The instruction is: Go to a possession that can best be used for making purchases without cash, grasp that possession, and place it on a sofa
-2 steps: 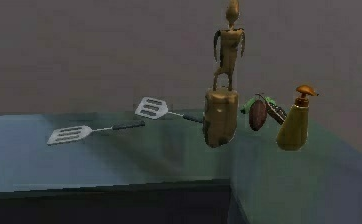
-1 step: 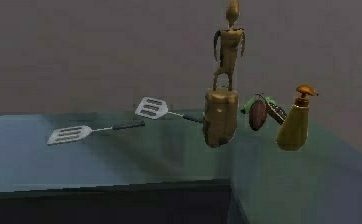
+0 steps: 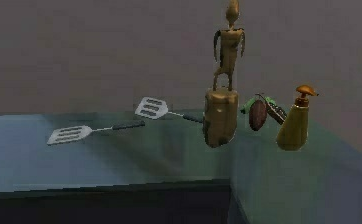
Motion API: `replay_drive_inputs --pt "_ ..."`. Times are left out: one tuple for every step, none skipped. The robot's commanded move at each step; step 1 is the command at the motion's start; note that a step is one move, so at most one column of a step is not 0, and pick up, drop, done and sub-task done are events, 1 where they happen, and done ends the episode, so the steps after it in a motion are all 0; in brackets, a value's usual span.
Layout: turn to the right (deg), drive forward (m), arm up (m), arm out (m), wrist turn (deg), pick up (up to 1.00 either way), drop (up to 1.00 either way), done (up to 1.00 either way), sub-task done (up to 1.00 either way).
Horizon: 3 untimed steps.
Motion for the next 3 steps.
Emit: replay_drive_inputs --pt "0.0 0.0 -0.16 0.0 0.0 0.0 0.0 0.0 0.0" --pt "0.0 0.0 0.0 0.0 0.0 1.0 0.0 0.0 0.0" --pt "0.0 0.0 0.1 0.0 0.0 0.0 0.0 0.0 0.0"
